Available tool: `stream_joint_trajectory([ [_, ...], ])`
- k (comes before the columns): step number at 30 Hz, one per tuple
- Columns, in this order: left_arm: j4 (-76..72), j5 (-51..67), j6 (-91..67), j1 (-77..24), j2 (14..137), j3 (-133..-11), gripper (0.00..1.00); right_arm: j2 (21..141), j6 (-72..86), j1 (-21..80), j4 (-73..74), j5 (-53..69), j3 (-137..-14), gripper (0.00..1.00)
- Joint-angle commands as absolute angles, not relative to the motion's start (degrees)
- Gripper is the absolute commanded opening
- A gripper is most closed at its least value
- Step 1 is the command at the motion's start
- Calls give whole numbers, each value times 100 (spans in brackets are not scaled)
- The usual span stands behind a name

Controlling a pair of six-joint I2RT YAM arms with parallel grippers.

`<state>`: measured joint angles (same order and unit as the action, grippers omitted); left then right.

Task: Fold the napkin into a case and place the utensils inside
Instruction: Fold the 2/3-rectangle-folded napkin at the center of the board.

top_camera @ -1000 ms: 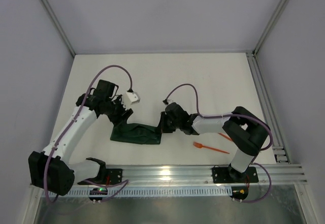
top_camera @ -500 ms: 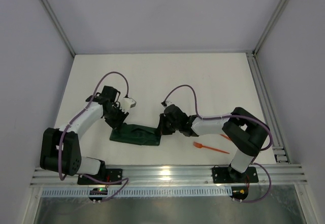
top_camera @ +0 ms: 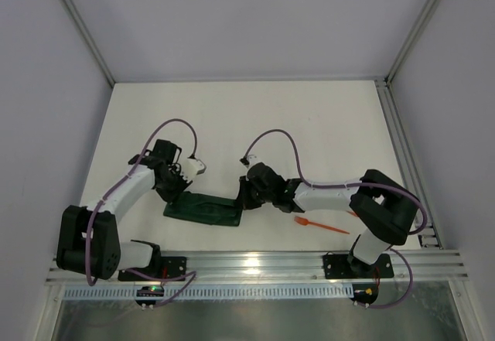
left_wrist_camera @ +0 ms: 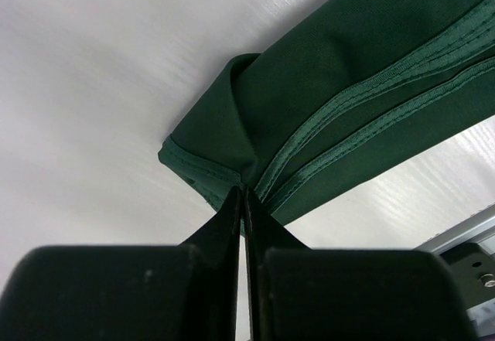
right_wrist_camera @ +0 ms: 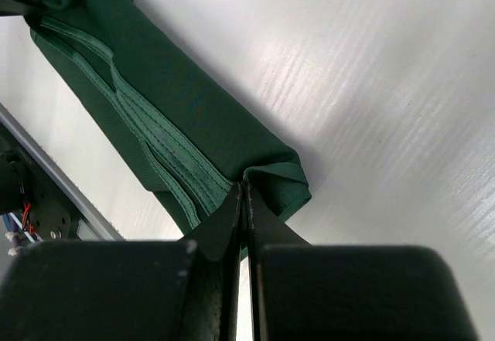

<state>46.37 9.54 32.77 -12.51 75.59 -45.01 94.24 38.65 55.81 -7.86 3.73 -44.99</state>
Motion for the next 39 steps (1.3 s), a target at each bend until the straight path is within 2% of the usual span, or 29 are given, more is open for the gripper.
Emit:
stream_joint_trajectory([
  [1,4527,765,3577,-1239,7383,-4281,0,9141,3586,5660,-879,351,-4421,4],
  [10,4403,703,3568,-1239,7163,-3867,0,9483,3366,6038,-1019,896,-4430,4],
  [19,4518,739,3568,-1239,6952,-3692,0,9773,3586,6055,-1274,914,-4157,4],
  [25,4167,483,3709,-1230,7294,-3384,0,10063,3902,6064,-906,511,-4368,4],
  [28,3868,448,3656,-1230,7637,-3445,0,10177,3981,6029,-256,27,-4710,4],
  [34,3148,518,3533,-1230,7901,-3814,0,10124,4009,5380,-308,-369,-4807,4],
  [39,2769,484,3524,-1230,8611,-4550,0,10643,3464,4651,-158,-97,-5615,4],
])
